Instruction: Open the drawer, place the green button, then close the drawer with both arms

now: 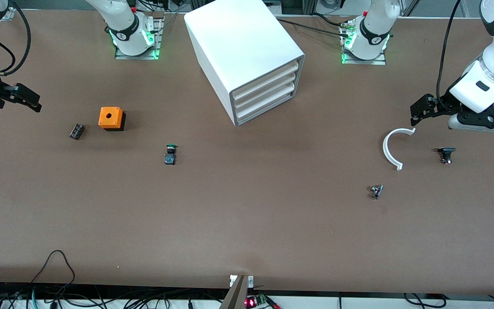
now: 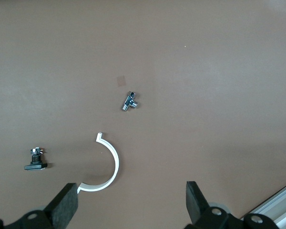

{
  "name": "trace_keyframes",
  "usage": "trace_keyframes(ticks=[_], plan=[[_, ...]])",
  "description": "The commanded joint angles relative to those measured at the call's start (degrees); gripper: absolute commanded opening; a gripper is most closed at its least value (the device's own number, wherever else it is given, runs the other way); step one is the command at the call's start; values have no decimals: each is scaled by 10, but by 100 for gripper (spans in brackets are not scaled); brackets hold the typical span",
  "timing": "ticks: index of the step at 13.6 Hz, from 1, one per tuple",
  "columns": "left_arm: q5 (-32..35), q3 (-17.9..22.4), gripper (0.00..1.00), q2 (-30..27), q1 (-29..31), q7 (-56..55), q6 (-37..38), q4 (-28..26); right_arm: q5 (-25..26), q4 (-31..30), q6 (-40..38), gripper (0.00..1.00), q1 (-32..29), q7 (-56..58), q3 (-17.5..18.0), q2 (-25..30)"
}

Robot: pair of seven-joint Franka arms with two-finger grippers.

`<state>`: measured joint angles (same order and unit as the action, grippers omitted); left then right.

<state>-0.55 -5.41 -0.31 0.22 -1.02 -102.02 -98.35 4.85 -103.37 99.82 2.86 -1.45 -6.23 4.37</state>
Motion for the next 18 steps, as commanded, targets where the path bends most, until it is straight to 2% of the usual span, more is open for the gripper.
trace_keyframes(ticks=[1,11,14,18], plan=[[5,0,100,6,3,9,18,18,-8,5,-11,100,1,13,-4,5],[-25,2,100,14,8,11,28,12,-8,5,-9,100,2,26,-4,5],[-97,1,100,57,7,11,39,-3,-8,5,-9,100,2,26,-4,5],[-234,0,100,113,0,13,15,-65,-4,5,-10,100,7,26,1,-4]])
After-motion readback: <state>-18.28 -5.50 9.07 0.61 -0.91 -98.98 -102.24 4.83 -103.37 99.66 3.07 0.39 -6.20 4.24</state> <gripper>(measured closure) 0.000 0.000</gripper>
